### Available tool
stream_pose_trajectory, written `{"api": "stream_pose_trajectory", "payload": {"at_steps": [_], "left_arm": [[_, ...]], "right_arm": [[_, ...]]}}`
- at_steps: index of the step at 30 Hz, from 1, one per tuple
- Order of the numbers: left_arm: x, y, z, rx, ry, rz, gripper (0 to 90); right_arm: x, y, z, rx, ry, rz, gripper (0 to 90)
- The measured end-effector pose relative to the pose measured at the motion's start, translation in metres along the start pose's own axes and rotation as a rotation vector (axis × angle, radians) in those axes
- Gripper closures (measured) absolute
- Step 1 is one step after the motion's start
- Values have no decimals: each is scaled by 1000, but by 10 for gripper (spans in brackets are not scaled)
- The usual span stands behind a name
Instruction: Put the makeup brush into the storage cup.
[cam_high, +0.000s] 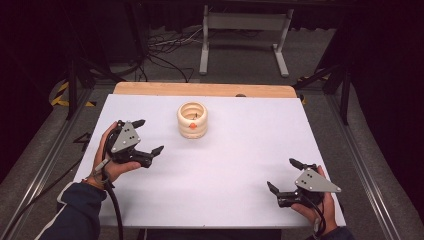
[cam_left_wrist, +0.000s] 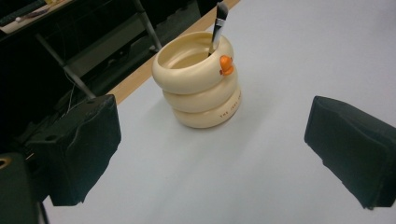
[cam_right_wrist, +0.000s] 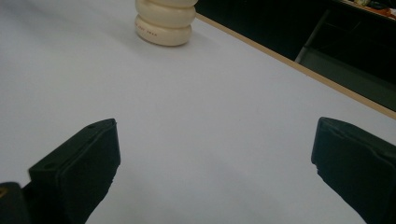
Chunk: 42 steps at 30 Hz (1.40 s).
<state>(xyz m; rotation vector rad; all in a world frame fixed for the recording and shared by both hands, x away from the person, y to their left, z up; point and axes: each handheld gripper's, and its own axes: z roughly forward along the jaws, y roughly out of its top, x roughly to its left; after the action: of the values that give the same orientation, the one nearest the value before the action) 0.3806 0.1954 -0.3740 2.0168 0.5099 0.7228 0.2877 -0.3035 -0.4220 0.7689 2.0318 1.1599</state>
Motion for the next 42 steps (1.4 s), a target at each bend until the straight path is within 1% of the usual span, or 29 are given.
{"api": "stream_pose_trajectory", "payload": {"at_steps": [1,2,4,6,7,9,13,15,17,18,19,21,22,23,25,28,30,32,35,36,39,42], "left_arm": [[0,-1,-1,2,1,4,44],[-1,-2,-2,0,-3,-4,44],[-3,-4,-3,4,-2,-2,44],[-5,-6,-5,-1,-7,-9,44],[-6,-7,-6,4,-8,0,44],[-7,-8,-7,4,-9,2,44],[-9,-14,-11,2,-7,-15,44],[-10,-19,-13,5,-1,-12,46],[-10,-22,-16,2,-5,-23,46],[-11,-24,-18,2,1,-18,47],[-12,-26,-19,3,1,-25,48],[-12,-28,-20,2,-6,-28,49],[-13,-30,-21,4,-10,-33,49],[-14,-32,-22,13,-10,-26,49],[-15,-36,-24,13,-10,-32,49],[-17,-41,-28,21,-11,-44,49],[-18,-44,-31,25,-19,-54,49],[-18,-45,-32,30,-19,-47,49],[-21,-51,-35,34,-24,-58,49],[-21,-53,-36,41,-22,-51,48],[-22,-58,-38,50,-22,-69,48],[-22,-64,-41,56,-13,-87,48]], "right_arm": [[0,0,0,1,-1,0,19],[0,0,0,1,-2,-1,19],[0,0,0,1,-4,-1,19],[-1,0,0,-1,-8,-1,19],[-1,0,-1,-2,-7,1,19],[-1,0,-1,-2,-11,-2,19],[-2,0,-1,-4,-11,-2,19],[-2,0,-1,-5,-12,-5,20],[-2,0,-1,-8,-14,0,20],[-2,1,-1,-6,-13,-3,20],[-1,1,-1,-4,-13,-2,20],[-1,1,-1,-4,-13,-1,20],[-1,1,-1,-4,-13,-1,20],[-1,1,-1,-3,-14,-2,20],[-1,0,0,1,-11,-1,20],[0,1,0,2,-8,-8,20],[0,1,0,3,-8,-11,20],[0,0,0,4,-7,-10,20],[1,0,1,7,-8,-8,20],[1,0,1,9,-9,-10,20],[1,-1,1,14,-7,-10,20],[1,-1,2,16,-6,-12,20]]}}
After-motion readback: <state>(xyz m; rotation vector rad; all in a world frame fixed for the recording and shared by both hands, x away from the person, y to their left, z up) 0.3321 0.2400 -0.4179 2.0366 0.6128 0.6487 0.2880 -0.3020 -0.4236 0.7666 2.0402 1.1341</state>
